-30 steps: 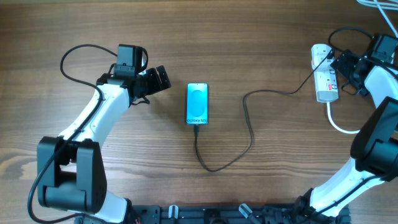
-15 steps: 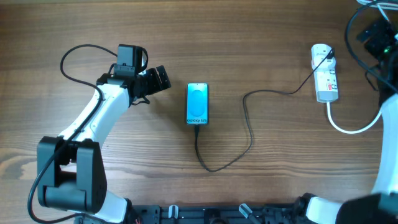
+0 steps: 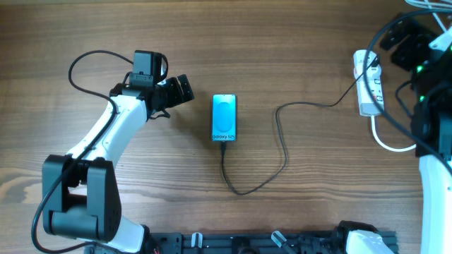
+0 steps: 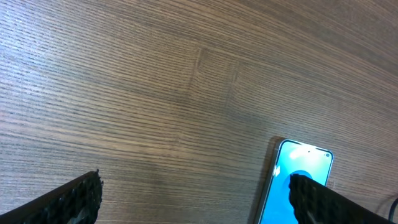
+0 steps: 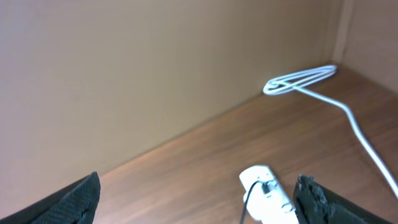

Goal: Plug charger to phone and switch on socket

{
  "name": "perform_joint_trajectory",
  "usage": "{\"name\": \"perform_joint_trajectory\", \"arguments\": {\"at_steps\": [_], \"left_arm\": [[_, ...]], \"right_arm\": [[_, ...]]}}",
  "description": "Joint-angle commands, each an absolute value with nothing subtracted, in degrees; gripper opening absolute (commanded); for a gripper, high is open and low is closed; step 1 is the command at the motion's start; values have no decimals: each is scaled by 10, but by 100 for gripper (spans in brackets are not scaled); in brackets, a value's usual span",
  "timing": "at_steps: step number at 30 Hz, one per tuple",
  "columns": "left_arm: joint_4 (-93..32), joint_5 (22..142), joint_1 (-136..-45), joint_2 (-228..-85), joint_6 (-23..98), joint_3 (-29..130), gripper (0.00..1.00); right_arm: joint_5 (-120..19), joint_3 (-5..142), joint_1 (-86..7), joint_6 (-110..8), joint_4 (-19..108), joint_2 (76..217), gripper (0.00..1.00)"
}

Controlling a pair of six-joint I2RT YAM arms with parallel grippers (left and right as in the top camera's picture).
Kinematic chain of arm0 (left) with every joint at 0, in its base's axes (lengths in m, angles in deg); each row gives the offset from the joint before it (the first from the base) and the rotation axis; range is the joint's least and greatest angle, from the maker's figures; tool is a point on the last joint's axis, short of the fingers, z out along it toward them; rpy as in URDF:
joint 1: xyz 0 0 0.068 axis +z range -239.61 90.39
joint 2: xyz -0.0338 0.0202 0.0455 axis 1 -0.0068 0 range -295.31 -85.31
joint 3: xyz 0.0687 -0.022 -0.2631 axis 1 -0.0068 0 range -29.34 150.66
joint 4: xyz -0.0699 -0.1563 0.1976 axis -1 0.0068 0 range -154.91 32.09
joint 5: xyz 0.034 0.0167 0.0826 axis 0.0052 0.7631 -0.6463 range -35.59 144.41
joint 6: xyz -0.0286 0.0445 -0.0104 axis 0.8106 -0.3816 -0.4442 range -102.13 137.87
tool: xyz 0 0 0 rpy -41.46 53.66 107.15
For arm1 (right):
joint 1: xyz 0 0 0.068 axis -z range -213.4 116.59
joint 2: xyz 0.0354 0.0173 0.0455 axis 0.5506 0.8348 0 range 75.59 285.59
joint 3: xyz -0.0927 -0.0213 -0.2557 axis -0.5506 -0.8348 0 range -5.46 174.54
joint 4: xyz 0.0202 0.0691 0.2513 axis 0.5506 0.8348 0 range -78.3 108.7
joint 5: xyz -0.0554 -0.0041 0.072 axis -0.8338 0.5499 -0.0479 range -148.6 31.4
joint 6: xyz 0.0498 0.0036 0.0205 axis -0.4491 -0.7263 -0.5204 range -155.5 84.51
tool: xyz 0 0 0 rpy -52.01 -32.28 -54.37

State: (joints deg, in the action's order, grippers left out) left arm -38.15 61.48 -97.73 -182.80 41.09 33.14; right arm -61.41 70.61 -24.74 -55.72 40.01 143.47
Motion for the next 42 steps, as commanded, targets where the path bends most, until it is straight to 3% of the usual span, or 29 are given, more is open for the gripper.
{"name": "perform_joint_trajectory", "arguments": {"at_steps": [1, 5, 9, 12, 16, 18, 29, 30, 33, 35, 42], "left_arm": [[-382, 607, -976, -1824, 408, 333, 100], [-382, 607, -976, -1824, 408, 333, 100], [-382, 607, -976, -1824, 408, 333, 100], [-382, 607, -976, -1824, 408, 333, 100], [-382, 607, -976, -1824, 408, 333, 100], [-382, 607, -976, -1824, 408, 333, 100], [-382, 607, -976, -1824, 408, 333, 100], [-382, 607, -976, -1824, 408, 333, 100], [-382, 607, -976, -1824, 408, 333, 100], [-382, 607, -976, -1824, 408, 333, 100], [-382, 607, -976, -1824, 408, 333, 100]], "right_arm": [[-616, 698, -293, -550, 441, 1410, 100], [-616, 698, -325, -551, 499, 1408, 100], [-613, 672, -327, -733, 451, 1407, 100], [-613, 603, -327, -951, 431, 1400, 100], [-637, 486, -327, -1399, 431, 1396, 100], [-640, 457, -327, -1539, 447, 1396, 100], [-638, 453, -328, -1517, 560, 1393, 100], [-643, 453, -328, -1478, 579, 1393, 100], [-637, 453, -328, -1141, 606, 1393, 100], [-633, 453, -328, -1018, 623, 1393, 100], [-644, 453, -328, -853, 646, 1393, 100]]}}
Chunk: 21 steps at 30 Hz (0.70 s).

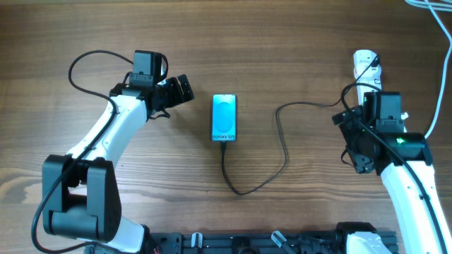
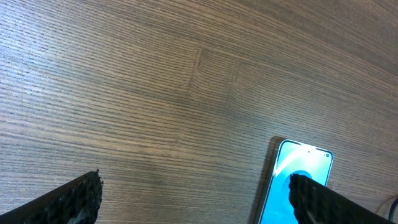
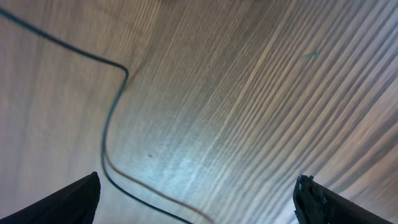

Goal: Plug charger to phone and switch on socket

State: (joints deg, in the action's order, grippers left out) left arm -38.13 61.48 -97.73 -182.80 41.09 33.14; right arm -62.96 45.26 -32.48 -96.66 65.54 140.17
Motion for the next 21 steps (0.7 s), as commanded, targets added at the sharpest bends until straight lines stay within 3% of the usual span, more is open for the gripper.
{"name": "perform_joint_trajectory", "arguments": {"at_steps": [1, 9, 13, 21], "left_arm": [[-382, 607, -976, -1824, 408, 333, 100], [-382, 607, -976, -1824, 408, 333, 100], [-382, 607, -976, -1824, 408, 333, 100], [-382, 607, -976, -1824, 408, 333, 100]], "right_arm": [[-644, 453, -328, -811, 633, 1393, 100], [-517, 451, -328, -324, 434, 1392, 100], [-477, 411, -328, -249, 365, 1382, 100], [-435, 172, -328, -249, 77, 1314, 100]]}}
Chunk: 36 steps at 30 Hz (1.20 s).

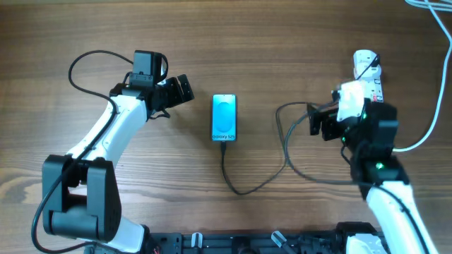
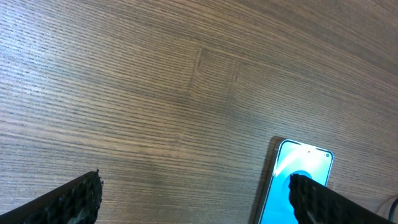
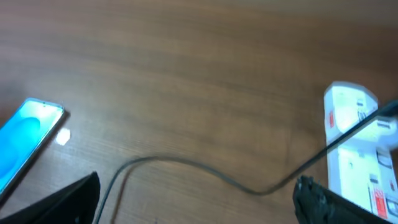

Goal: Plug charger to phone and switch on socket

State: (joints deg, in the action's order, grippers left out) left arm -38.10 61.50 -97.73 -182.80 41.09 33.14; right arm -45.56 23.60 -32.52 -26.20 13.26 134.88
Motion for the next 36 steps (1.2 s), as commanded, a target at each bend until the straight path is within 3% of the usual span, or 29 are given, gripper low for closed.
{"name": "perform_joint_trajectory", "arguments": {"at_steps": [1, 9, 19, 36], "left_arm": [[-382, 607, -976, -1824, 408, 333, 100], [-382, 607, -976, -1824, 408, 333, 100], [-382, 607, -976, -1824, 408, 333, 100], [-382, 607, -976, -1824, 408, 333, 100]], "right_arm": [[-435, 151, -328, -249, 57, 1306, 100], [-435, -25, -328, -252, -75, 1244, 100], [-490, -52, -343, -264, 108, 1043, 100], [-500, -52, -348, -279, 111, 758, 100]]}}
